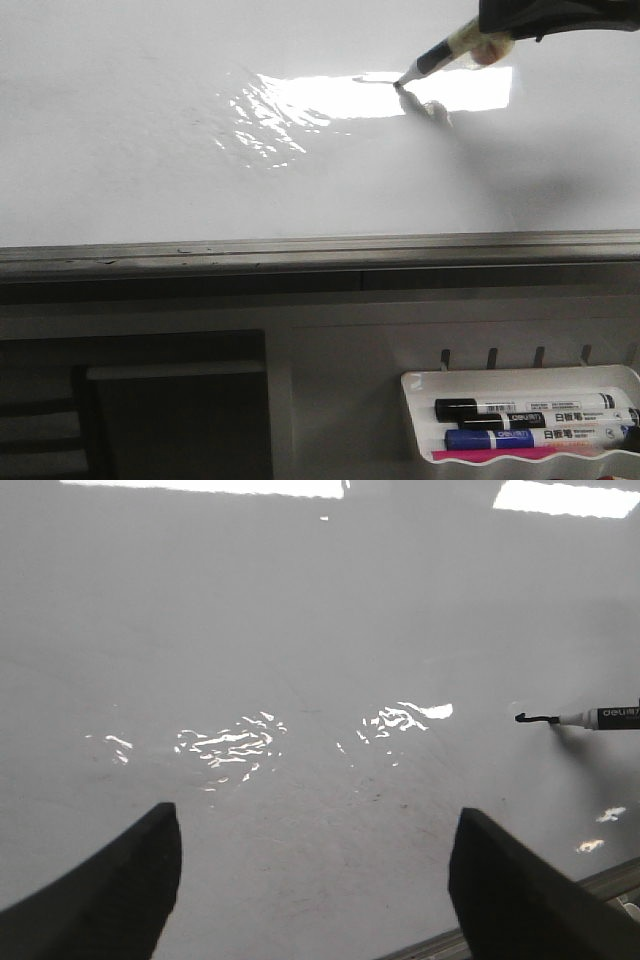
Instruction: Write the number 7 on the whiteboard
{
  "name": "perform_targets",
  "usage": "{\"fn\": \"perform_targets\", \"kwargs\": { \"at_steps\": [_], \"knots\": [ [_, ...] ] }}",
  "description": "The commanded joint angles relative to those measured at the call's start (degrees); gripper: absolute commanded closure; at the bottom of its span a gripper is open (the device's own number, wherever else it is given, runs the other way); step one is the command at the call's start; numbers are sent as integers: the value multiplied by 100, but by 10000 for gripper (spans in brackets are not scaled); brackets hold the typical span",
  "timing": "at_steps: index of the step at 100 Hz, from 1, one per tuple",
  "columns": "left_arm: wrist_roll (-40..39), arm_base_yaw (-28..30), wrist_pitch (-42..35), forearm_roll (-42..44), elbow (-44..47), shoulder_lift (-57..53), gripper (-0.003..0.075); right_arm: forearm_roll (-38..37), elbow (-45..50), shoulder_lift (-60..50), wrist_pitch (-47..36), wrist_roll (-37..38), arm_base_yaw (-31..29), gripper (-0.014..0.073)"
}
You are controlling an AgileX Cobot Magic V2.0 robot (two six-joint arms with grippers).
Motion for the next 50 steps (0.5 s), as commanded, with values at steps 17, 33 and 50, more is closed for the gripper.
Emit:
{"fn": "perform_targets", "kwargs": {
  "at_steps": [17, 33, 50],
  "knots": [
    [-38, 19, -420, -68, -153, -35, 208, 122, 342, 82, 747, -53, -41, 642],
    [-38, 19, -420, -68, -153, -35, 208, -25, 352, -306, 1663, 139, -41, 642],
    [41, -303, -420, -33, -153, -35, 208, -1380, 215, -699, 2199, 1717, -41, 642]
  ]
}}
